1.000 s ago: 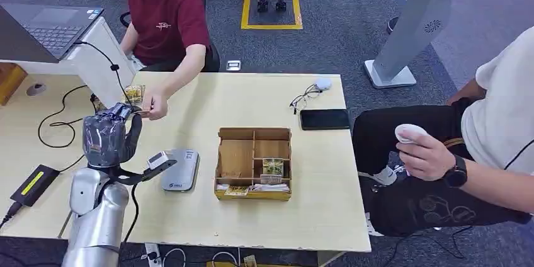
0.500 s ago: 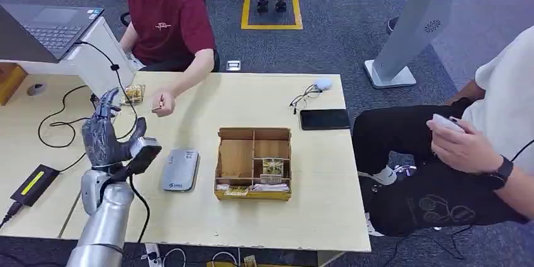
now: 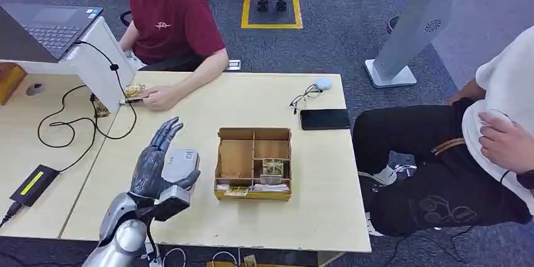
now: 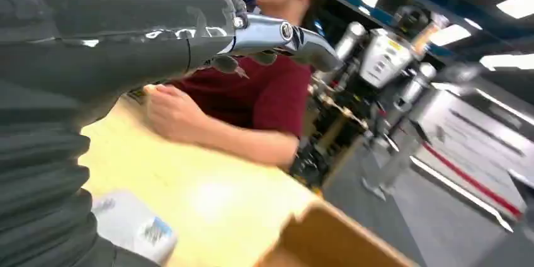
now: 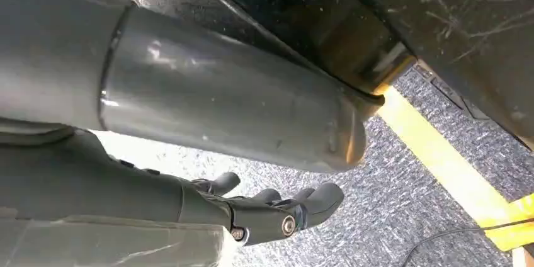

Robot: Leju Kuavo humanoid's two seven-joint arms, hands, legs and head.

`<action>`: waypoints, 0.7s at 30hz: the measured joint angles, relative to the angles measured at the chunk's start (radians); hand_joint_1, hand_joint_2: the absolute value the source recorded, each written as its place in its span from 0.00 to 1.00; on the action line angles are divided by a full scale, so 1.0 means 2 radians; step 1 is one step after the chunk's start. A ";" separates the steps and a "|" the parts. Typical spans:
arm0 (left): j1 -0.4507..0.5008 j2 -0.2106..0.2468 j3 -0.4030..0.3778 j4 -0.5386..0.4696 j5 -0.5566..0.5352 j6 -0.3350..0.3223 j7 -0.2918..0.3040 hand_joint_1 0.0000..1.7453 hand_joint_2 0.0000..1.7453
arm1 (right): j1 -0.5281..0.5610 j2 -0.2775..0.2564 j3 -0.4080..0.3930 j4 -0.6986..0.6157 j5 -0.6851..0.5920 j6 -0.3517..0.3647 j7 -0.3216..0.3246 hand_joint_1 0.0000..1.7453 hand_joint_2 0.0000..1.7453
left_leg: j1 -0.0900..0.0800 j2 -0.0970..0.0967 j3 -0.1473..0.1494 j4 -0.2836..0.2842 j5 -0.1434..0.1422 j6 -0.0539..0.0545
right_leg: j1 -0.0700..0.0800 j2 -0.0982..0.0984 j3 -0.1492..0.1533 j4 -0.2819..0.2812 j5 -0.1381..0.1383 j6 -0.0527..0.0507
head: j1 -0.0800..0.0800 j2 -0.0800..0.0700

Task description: Pass the card to the sensor for recognition and then transmit it.

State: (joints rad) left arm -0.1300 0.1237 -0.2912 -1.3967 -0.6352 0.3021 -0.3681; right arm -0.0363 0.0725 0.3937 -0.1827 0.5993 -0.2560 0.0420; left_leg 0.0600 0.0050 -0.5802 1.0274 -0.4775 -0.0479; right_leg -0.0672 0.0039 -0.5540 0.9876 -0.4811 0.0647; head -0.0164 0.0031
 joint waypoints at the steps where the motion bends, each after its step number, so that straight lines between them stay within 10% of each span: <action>1: 0.012 0.007 -0.013 -0.012 -0.004 0.001 -0.001 0.00 1.00 | 0.000 0.000 -0.001 0.000 0.000 0.000 0.000 0.00 0.00 | 0.000 0.000 0.000 0.000 0.000 0.000 | 0.000 0.000 0.000 0.000 0.000 0.000 | 0.000 0.000; 10: 0.072 0.045 -0.074 -0.067 -0.057 0.026 -0.024 0.00 1.00 | 0.001 0.000 -0.006 0.000 0.000 -0.001 -0.001 0.00 0.00 | 0.000 0.000 0.000 0.000 0.000 0.000 | 0.000 0.000 0.000 0.000 0.000 0.000 | 0.000 0.000; 21: 0.096 0.068 -0.113 -0.057 -0.175 0.098 0.026 0.00 1.00 | 0.001 0.000 -0.007 0.000 0.004 0.001 0.002 0.00 0.00 | 0.000 0.000 0.000 0.000 0.000 0.000 | 0.000 0.000 0.000 0.000 0.000 0.000 | 0.000 0.000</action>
State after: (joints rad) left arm 0.0629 0.2594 -0.5173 -1.5114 -0.9846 0.4982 -0.3162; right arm -0.0340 0.0721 0.3792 -0.1820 0.6073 -0.2544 0.0450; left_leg 0.0600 0.0045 -0.5804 1.0273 -0.4772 -0.0481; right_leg -0.0672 0.0029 -0.5536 0.9876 -0.4808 0.0646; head -0.0160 0.0031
